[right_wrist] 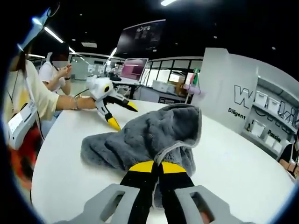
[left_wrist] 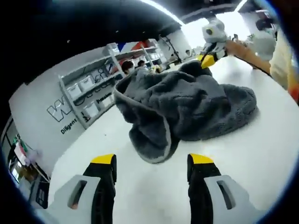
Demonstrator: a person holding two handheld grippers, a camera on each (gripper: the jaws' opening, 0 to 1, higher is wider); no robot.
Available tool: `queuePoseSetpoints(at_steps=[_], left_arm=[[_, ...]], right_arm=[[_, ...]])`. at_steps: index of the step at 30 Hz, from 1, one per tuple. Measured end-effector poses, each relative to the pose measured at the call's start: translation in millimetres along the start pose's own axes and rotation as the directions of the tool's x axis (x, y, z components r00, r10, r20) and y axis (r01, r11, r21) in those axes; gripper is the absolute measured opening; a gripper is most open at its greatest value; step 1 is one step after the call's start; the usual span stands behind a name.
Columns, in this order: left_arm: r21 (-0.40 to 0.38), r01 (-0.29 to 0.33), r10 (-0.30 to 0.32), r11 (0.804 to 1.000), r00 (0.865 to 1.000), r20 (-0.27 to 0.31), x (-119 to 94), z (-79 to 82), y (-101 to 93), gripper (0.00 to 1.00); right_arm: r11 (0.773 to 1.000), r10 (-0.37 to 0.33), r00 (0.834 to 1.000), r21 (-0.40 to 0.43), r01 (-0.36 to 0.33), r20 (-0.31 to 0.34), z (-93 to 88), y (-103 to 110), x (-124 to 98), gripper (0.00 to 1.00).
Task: Fold the towel on the table until its edges align and the towel forms a compact rectangular stack.
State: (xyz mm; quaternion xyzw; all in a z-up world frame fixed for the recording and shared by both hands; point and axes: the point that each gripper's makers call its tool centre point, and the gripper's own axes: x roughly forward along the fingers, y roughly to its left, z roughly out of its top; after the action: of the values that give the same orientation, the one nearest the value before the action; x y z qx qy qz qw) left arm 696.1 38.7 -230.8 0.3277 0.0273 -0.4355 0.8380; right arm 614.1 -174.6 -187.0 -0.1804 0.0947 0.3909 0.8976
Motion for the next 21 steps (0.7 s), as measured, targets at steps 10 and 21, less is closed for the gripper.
queuePoseSetpoints(at_steps=[10, 21], left_arm=[[0.026, 0.012, -0.012, 1.000, 1.000, -0.006, 8, 2.1, -7.0, 0.34], [-0.107, 0.028, -0.033, 0.994, 0.998, -0.045, 12, -11.6, -4.2, 0.07]], right_arm=[[1.000, 0.019, 1.000, 0.009, -0.020, 0.019, 7.1, 6, 1, 0.00], [1.000, 0.018, 1.000, 0.004, -0.018, -0.001, 7.2, 7, 3, 0.00]])
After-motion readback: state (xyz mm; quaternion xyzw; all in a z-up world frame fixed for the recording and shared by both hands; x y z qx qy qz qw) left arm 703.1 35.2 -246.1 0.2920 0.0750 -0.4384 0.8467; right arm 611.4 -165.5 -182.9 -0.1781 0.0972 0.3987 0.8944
